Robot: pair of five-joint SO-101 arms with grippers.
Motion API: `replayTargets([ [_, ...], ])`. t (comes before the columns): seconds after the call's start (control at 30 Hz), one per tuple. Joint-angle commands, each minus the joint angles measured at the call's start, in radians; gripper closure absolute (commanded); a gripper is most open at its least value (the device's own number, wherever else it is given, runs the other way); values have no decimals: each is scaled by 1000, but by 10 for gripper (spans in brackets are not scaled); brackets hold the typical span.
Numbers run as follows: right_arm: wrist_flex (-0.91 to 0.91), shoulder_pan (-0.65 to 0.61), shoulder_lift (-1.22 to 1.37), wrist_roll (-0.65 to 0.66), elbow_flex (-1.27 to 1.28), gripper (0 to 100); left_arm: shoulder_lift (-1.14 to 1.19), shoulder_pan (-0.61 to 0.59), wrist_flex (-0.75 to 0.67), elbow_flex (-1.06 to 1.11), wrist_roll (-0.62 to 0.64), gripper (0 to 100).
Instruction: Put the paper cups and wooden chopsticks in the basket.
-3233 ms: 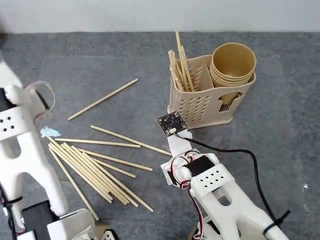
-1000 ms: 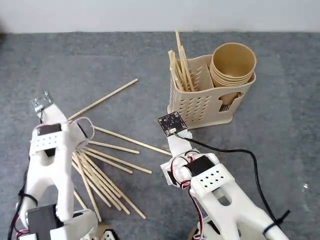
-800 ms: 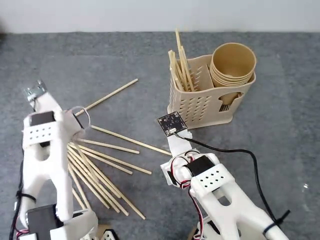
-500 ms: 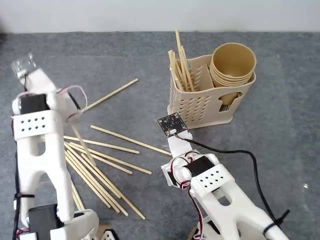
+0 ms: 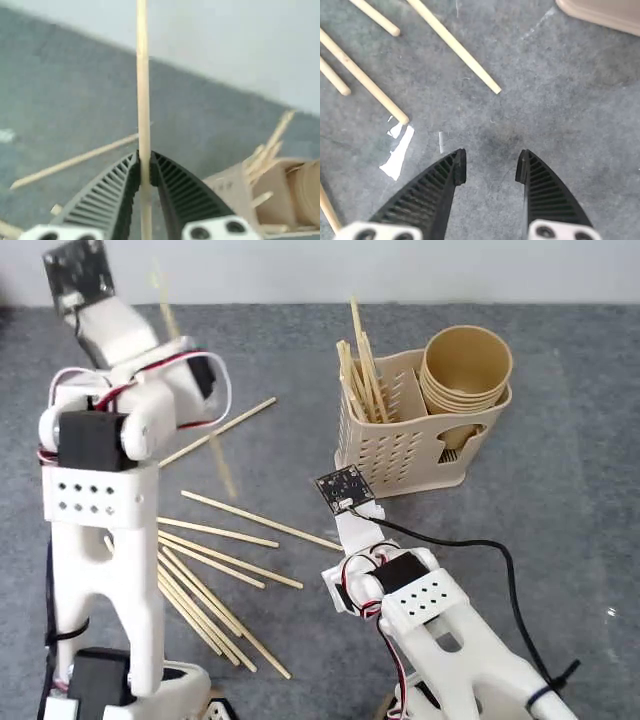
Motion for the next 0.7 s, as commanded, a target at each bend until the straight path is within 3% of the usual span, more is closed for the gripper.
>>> replayTargets([
  [0.0, 7, 7, -31, 9, -5, 816, -12, 51, -195, -58, 11, 987],
  [0.17, 7, 7, -31, 9, -5, 816, -11, 135, -407, -58, 6, 987],
  [0.37, 7, 7, -31, 40, -3, 816, -11, 261, -603, 2, -109, 987],
  [0.67, 7, 7, -31, 41, -3, 816, -14, 313, -1160, 363, -221, 987],
])
